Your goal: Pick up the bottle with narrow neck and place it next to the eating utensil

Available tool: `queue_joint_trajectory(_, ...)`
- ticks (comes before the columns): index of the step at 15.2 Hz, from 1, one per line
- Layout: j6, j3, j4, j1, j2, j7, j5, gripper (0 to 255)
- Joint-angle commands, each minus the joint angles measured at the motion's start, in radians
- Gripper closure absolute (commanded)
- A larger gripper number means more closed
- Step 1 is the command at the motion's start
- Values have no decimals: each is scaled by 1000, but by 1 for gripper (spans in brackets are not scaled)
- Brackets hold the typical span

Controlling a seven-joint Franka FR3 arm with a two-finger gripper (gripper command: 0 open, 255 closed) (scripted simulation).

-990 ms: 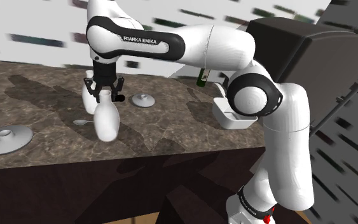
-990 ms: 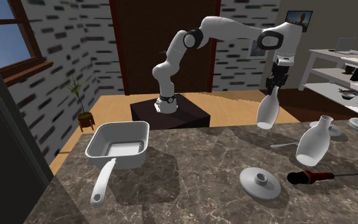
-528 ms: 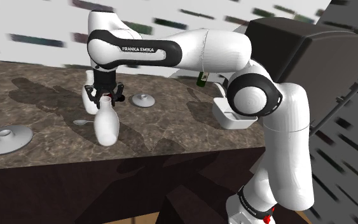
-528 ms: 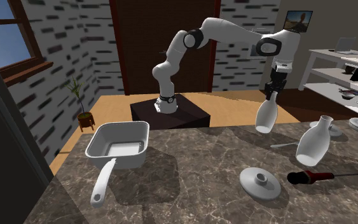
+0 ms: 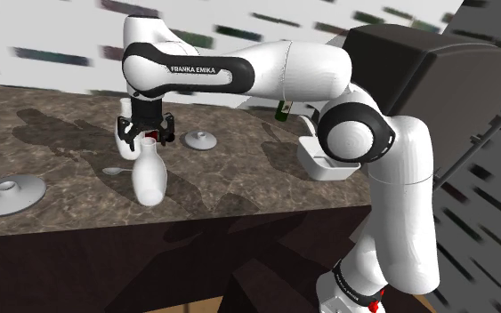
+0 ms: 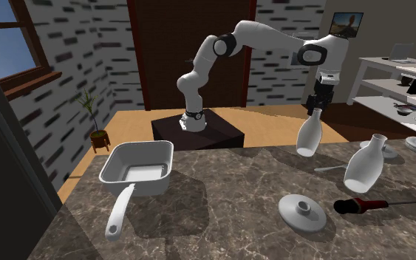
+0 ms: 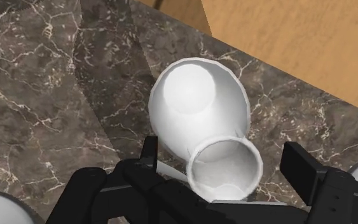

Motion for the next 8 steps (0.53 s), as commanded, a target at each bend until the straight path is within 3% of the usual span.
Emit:
queue_joint_trajectory(1, 0, 0, 0, 0, 0, 0, 0, 0)
queue_joint_trajectory(3, 0, 0, 0, 0, 0, 0, 0, 0)
queue_joint_trajectory(8, -133, 0, 143, -1, 10, 1, 0, 0)
